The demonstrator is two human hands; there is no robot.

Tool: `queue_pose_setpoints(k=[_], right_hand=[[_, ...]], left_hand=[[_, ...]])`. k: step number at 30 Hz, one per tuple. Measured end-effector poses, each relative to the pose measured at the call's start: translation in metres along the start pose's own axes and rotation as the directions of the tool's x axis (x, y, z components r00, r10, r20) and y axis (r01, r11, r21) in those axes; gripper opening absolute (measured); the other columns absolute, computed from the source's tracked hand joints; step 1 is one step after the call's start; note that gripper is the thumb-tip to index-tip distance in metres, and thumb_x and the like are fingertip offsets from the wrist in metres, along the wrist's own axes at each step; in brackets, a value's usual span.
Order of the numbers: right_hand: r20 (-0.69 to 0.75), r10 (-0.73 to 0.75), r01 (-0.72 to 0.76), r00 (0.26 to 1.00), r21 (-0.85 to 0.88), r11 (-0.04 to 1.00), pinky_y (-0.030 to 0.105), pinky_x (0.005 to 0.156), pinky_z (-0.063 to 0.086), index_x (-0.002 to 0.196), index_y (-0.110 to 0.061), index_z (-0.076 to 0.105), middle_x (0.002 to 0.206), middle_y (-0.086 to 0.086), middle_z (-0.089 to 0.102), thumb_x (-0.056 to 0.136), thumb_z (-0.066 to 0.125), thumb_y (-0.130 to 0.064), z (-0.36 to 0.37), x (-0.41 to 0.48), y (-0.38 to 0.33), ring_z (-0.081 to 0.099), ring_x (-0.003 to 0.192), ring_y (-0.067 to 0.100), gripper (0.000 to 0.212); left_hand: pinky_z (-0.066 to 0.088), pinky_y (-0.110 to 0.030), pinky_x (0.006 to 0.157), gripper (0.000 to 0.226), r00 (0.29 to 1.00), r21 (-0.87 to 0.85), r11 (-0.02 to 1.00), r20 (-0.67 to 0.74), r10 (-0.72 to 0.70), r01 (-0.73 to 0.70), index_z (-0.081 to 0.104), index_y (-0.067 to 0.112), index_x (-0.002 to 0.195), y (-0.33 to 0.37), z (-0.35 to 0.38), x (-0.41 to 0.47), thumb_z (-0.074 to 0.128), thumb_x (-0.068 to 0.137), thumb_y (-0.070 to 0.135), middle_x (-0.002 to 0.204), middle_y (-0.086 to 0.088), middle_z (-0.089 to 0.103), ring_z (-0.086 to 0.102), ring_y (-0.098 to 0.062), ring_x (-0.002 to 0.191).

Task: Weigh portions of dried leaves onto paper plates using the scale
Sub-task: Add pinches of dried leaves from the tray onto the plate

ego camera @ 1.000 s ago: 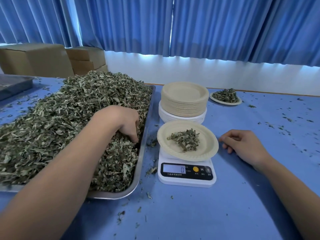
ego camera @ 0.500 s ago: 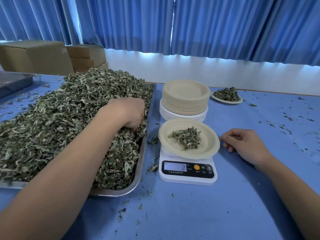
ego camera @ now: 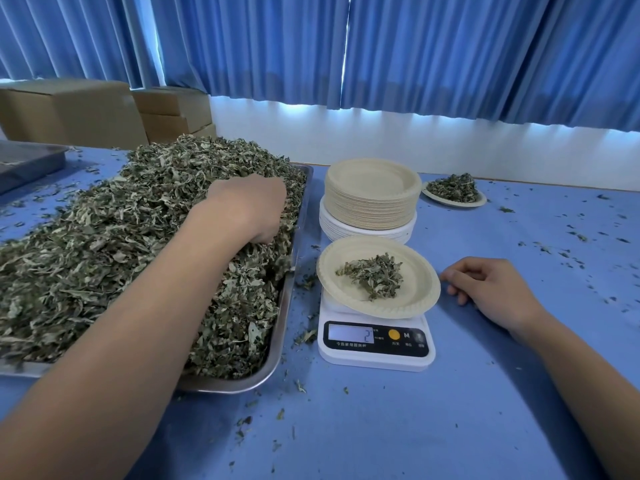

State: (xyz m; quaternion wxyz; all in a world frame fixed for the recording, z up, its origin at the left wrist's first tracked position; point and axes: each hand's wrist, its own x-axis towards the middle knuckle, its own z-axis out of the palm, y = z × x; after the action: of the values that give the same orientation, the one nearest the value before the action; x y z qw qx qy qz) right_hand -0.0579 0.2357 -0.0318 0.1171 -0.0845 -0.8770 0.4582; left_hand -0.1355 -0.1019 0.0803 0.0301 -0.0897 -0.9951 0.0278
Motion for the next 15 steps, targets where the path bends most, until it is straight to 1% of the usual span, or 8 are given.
queue_pose_setpoints(k=[4, 5, 8, 10, 12, 14, 15], right_hand=[[0.001, -0.002, 0.002, 1.0, 0.009, 1.0, 0.012, 0.052, 0.045, 0.081, -0.013, 0.076, 0.07, 0.004, 0.072, 0.096, 0.066, -0.017, -0.0004, 0.0003, 0.0, 0.058, 0.053, 0.008, 0.019], [0.002, -0.002, 0.002, 1.0, 0.01, 1.0, 0.013, 0.053, 0.045, 0.081, -0.013, 0.076, 0.07, 0.004, 0.072, 0.096, 0.066, -0.017, -0.0004, 0.0003, -0.0001, 0.058, 0.053, 0.008, 0.019], [0.002, -0.001, 0.001, 1.0, 0.002, 1.0, 0.017, 0.058, 0.045, 0.08, -0.014, 0.076, 0.071, 0.003, 0.073, 0.096, 0.066, -0.018, -0.0002, 0.0001, -0.0001, 0.059, 0.054, 0.008, 0.019], [0.003, 0.0, 0.0, 1.0, 0.004, 1.0, 0.018, 0.059, 0.045, 0.081, -0.015, 0.076, 0.07, 0.003, 0.073, 0.096, 0.066, -0.018, -0.0003, 0.0001, -0.0001, 0.059, 0.054, 0.008, 0.019], [0.002, 0.004, -0.004, 1.0, 0.01, 1.0, 0.02, 0.061, 0.045, 0.08, -0.015, 0.076, 0.07, 0.003, 0.073, 0.096, 0.067, -0.018, -0.0006, 0.0, -0.0005, 0.059, 0.054, 0.008, 0.019], [0.002, 0.004, -0.004, 1.0, 0.013, 1.0, 0.021, 0.061, 0.045, 0.08, -0.015, 0.076, 0.07, 0.003, 0.073, 0.096, 0.067, -0.018, -0.0007, -0.0003, -0.0006, 0.059, 0.054, 0.008, 0.018], [0.001, 0.004, -0.004, 1.0, 0.011, 1.0, 0.021, 0.061, 0.045, 0.08, -0.015, 0.076, 0.07, 0.003, 0.073, 0.096, 0.067, -0.018, -0.0007, -0.0005, -0.0006, 0.059, 0.054, 0.008, 0.018]], left_hand=[[0.041, -0.042, 0.073, 0.034, 0.989, -0.036, 0.999, -0.14, -0.04, 0.036, 0.061, 0.017, 0.119, 0.0012, -0.0017, 0.0012, 0.07, 0.087, 0.012, 0.108, -0.008, 0.064, 0.062, -0.033, 0.094], [0.041, -0.042, 0.074, 0.034, 0.987, -0.048, 0.998, -0.156, -0.049, 0.042, 0.061, 0.016, 0.118, 0.0016, -0.0022, 0.0016, 0.071, 0.086, 0.011, 0.108, -0.008, 0.064, 0.062, -0.034, 0.094], [0.04, -0.043, 0.076, 0.036, 0.986, -0.047, 0.997, -0.155, -0.062, 0.056, 0.06, 0.017, 0.12, 0.0021, 0.0, 0.0015, 0.072, 0.086, 0.012, 0.115, -0.009, 0.063, 0.061, -0.036, 0.101], [0.041, -0.042, 0.075, 0.033, 0.984, -0.052, 0.997, -0.168, -0.059, 0.051, 0.06, 0.016, 0.12, 0.0017, 0.0025, 0.0016, 0.07, 0.088, 0.011, 0.115, -0.01, 0.062, 0.061, -0.035, 0.098], [0.043, -0.042, 0.073, 0.031, 0.98, -0.105, 0.994, -0.19, -0.06, 0.041, 0.062, 0.014, 0.116, 0.0007, 0.0025, 0.0022, 0.069, 0.087, 0.01, 0.11, -0.01, 0.063, 0.061, -0.034, 0.092], [0.048, -0.04, 0.074, 0.027, 0.978, -0.2, 0.98, -0.204, -0.048, 0.006, 0.067, 0.013, 0.112, 0.0016, 0.0006, 0.0032, 0.071, 0.085, 0.009, 0.108, -0.01, 0.066, 0.064, -0.034, 0.093], [0.051, -0.041, 0.078, 0.027, 0.977, -0.246, 0.969, -0.21, -0.033, -0.021, 0.068, 0.013, 0.11, 0.0031, -0.0004, 0.0034, 0.073, 0.084, 0.011, 0.109, -0.01, 0.066, 0.064, -0.034, 0.094]])
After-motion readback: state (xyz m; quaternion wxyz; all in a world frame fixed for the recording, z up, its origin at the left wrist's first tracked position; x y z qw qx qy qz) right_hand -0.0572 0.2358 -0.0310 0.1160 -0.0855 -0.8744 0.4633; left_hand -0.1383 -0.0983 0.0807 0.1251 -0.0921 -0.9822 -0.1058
